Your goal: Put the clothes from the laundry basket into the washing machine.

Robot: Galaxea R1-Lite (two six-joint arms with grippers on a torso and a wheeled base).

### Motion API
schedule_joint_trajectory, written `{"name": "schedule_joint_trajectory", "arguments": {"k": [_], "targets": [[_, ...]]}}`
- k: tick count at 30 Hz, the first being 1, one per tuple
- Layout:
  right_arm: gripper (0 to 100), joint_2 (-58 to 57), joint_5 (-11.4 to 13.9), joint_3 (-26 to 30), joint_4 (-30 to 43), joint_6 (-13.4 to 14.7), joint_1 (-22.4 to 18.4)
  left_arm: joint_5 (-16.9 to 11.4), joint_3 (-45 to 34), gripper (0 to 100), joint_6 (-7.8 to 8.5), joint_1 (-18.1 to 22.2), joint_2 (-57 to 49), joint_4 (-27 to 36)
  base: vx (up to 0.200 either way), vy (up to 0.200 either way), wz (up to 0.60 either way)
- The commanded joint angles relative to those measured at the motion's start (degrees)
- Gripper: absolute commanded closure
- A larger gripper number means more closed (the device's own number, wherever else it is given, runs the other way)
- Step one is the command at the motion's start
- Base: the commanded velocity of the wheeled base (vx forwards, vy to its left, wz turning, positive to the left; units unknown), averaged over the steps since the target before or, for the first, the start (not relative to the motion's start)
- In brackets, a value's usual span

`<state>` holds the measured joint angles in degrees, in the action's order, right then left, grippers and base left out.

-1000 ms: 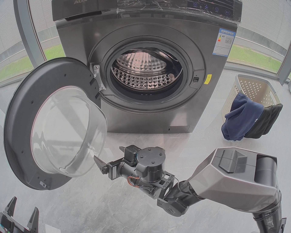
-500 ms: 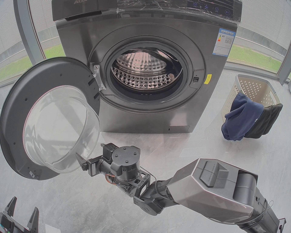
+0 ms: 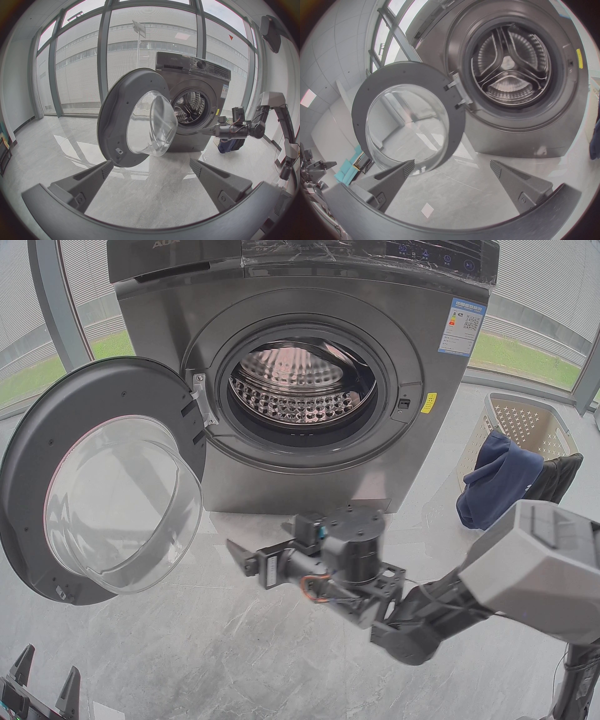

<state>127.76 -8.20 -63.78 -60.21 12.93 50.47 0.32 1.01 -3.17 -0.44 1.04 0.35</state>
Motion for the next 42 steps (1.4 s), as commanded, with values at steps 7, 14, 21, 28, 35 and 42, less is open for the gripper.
{"name": "schedule_joint_trajectory", "arguments": {"k": [7,14,21,28,35,42], "targets": [[0,-39.5,3.1,39.8,-9.6,-8.0,-24.3,-0.1,-0.8,0,0.09,0.0,-1.0,0.0,0.0,0.0,0.0],[0,-51.2,5.9,53.7,-9.6,-9.4,-30.4,-0.1,-0.9,0,0.27,0.0,-0.9,0.0,0.0,0.0,0.0],[0,-58.8,6.0,63.2,-9.5,-9.7,-31.3,-0.1,-0.8,0,0.27,0.0,-0.9,0.0,0.0,0.0,0.0],[0,-76.9,4.0,63.8,9.4,-9.6,-34.6,-0.1,-0.9,0,0.27,0.0,-0.9,0.0,0.0,0.0,0.0],[0,-90.9,3.9,63.8,23.9,-9.5,-35.6,-0.1,-0.8,0,0.27,0.0,-0.9,0.0,0.0,0.0,0.0],[0,-100.3,4.0,63.8,30.4,-9.9,-41.1,-0.1,-0.8,0,0.27,0.0,-0.9,0.0,0.0,0.0,0.0]]}}
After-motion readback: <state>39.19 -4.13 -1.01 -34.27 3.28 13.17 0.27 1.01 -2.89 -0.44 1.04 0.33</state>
